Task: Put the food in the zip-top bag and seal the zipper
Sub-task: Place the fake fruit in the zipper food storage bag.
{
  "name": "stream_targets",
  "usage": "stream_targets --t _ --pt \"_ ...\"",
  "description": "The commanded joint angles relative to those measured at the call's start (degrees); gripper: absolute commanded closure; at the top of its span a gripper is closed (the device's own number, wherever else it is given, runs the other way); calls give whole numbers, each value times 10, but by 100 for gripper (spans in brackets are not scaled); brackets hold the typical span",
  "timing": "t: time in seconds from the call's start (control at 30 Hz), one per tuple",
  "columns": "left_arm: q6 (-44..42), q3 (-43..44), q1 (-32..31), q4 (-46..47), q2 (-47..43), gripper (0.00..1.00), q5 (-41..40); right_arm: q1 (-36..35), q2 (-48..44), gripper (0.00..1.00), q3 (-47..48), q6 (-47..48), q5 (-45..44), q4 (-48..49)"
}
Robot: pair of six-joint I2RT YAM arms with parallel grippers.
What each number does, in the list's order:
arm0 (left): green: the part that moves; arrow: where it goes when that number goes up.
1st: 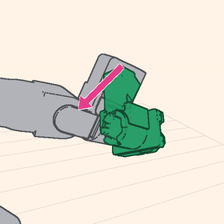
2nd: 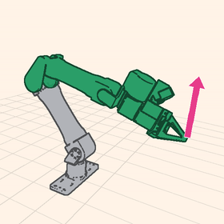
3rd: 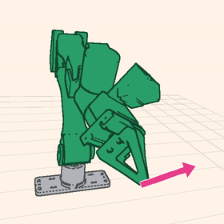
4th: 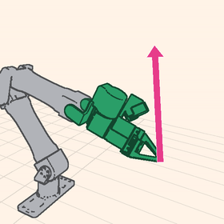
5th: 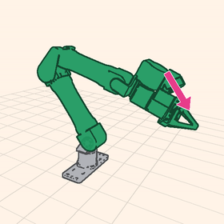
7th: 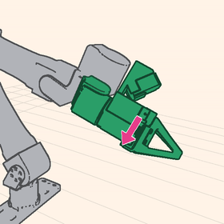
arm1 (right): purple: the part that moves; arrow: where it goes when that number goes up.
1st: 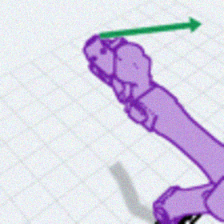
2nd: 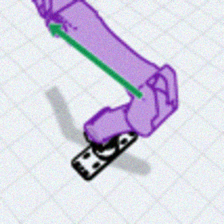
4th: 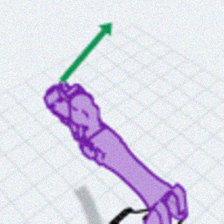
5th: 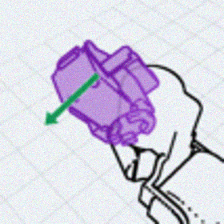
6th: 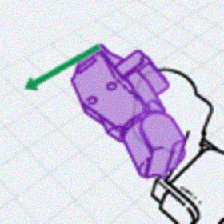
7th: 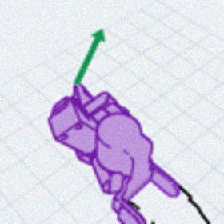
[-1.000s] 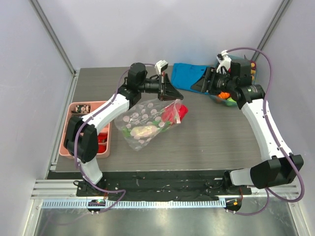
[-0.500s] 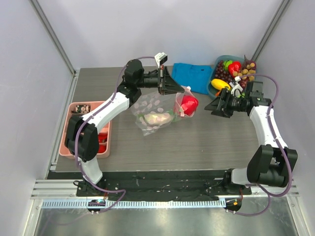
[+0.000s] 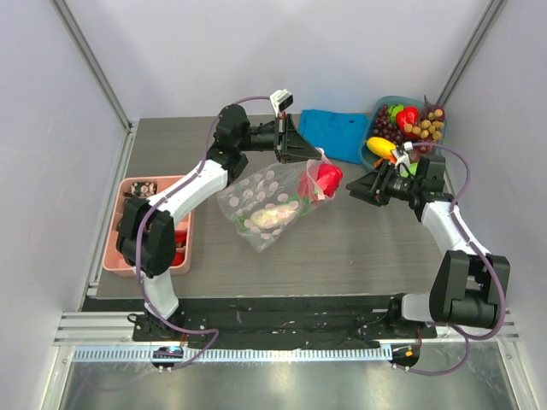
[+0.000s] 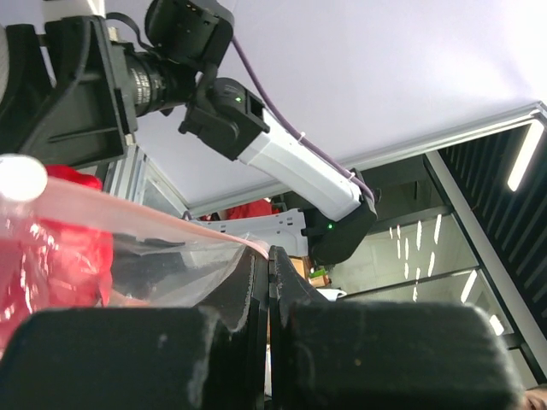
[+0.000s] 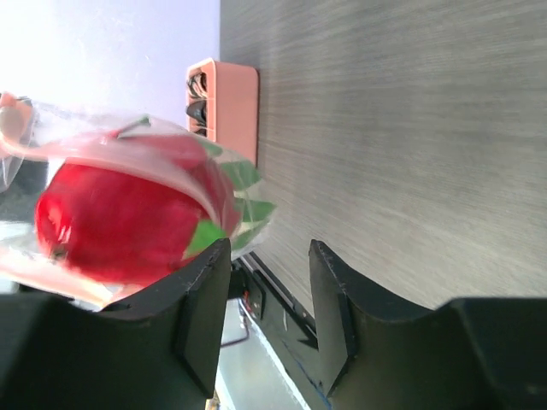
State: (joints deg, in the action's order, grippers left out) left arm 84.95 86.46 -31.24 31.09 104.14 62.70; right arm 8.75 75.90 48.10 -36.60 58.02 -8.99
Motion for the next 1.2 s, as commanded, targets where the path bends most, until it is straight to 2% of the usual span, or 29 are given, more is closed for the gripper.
stream_targets --t 0.0,0.13,0.37,0.57,0.7,0.73,0.83,0.87,0.9,1.0,1.03,1.1,1.13,1.17 --pt "12 40 0 62 -6 100 7 -4 26 52 -3 -72 19 137" --pt "13 53 -2 63 2 100 5 -25 25 46 -19 -142 28 220" --pt "17 58 -8 71 10 100 8 -111 37 49 -53 -222 18 354" --pt "17 58 -9 71 6 100 14 -146 57 59 -64 -264 -1 426" --pt "16 58 -9 71 3 100 15 -152 70 64 -71 -327 2 493" --pt "15 58 -9 71 3 100 16 -153 71 65 -75 -359 3 539" --pt "19 53 -8 76 1 100 15 -156 70 77 -85 -412 10 608" --pt "19 53 -8 78 1 100 16 -158 69 85 -85 -415 12 615" --pt "19 52 -7 77 1 100 15 -156 62 99 -85 -415 15 613" --pt "9 48 1 67 -1 100 14 -154 42 99 -82 -399 28 589" --pt "3 41 6 55 -2 100 11 -150 19 99 -76 -380 27 527" --pt "-12 31 12 42 -6 100 8 -145 -14 99 -62 -278 19 424" --pt "-14 21 20 30 -7 100 5 -141 -45 99 -47 -245 11 326" --pt "-18 18 22 26 -9 100 5 -141 -57 99 -42 -204 10 293"
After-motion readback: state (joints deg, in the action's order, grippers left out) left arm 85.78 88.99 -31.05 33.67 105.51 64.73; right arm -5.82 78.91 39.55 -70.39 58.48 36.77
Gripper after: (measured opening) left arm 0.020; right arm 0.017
